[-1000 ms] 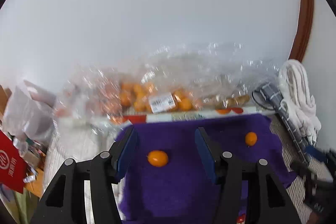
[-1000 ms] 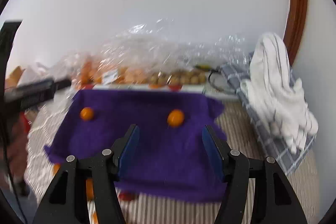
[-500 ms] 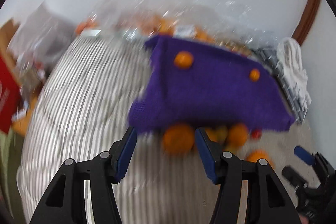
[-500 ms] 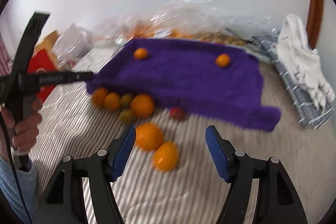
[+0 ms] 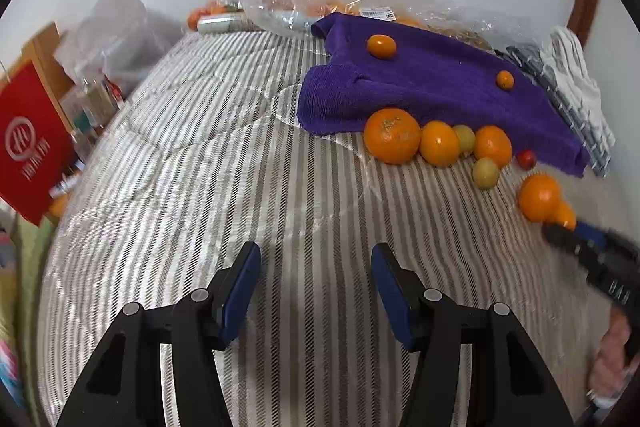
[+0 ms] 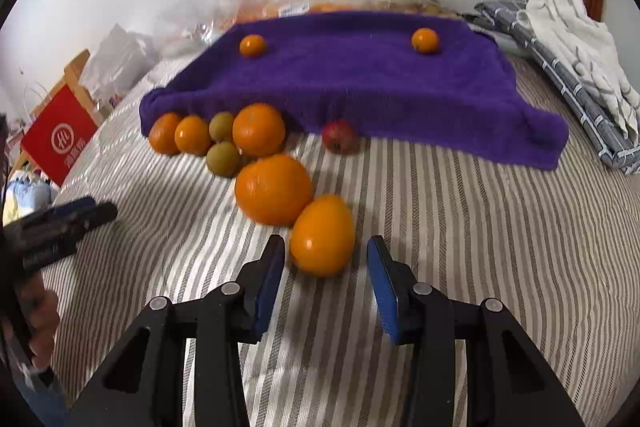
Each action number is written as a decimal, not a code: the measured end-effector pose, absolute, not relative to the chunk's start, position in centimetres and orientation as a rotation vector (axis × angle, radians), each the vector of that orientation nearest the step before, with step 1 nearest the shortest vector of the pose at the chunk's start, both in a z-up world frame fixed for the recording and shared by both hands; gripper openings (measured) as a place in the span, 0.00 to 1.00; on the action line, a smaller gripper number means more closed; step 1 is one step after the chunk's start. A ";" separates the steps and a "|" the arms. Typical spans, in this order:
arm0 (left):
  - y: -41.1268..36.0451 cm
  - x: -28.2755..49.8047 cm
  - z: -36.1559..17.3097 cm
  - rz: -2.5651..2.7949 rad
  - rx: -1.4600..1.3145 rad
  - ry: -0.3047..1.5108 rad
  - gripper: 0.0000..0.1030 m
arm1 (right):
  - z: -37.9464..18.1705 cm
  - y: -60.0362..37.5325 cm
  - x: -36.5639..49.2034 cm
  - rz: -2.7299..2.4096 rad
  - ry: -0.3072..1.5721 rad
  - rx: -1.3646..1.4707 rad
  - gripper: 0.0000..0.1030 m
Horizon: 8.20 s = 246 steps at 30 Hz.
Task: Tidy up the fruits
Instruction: 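Lower the right gripper to another orange and close on it, then close the left gripper on a large spotted orange while the right gripper holds its orange, then carry both held oranges up over the purple towel, then open both grippers to set the oranges on the purple towel, then lower the right gripper to a large orange on the bed and close on it, then close the left gripper on an orange by the towel while the right gripper holds its orange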
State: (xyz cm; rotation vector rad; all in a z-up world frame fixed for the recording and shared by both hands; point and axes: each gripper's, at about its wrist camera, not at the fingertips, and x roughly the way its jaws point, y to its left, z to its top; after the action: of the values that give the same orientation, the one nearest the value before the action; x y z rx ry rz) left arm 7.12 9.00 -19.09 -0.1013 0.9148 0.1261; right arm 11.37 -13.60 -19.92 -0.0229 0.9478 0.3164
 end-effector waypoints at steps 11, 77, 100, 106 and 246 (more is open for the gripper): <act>8.9 6.5 -19.4 0.099 -0.119 0.919 0.69 | -19.5 -15.0 10.8 0.239 0.917 -0.089 0.31; 7.8 12.8 -16.5 -0.014 -0.266 0.676 0.38 | -19.2 -20.0 10.8 0.230 0.846 0.043 0.31; 7.9 12.1 -10.1 0.013 -0.190 0.671 0.38 | -11.4 -17.1 15.9 0.261 0.713 -0.001 0.31; 7.2 15.5 -8.3 0.019 -0.187 0.626 0.38 | -9.6 -16.6 18.9 0.230 0.662 -0.022 0.31; 12.3 11.3 -18.5 -0.024 -0.320 0.799 0.53 | -18.8 -20.9 13.4 0.124 0.850 -0.015 0.41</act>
State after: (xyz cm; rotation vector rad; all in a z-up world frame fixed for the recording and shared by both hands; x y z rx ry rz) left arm 11.33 12.25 -18.50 -0.3201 0.7990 -0.0243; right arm 13.40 -20.88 -18.84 -0.0148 0.8498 0.1239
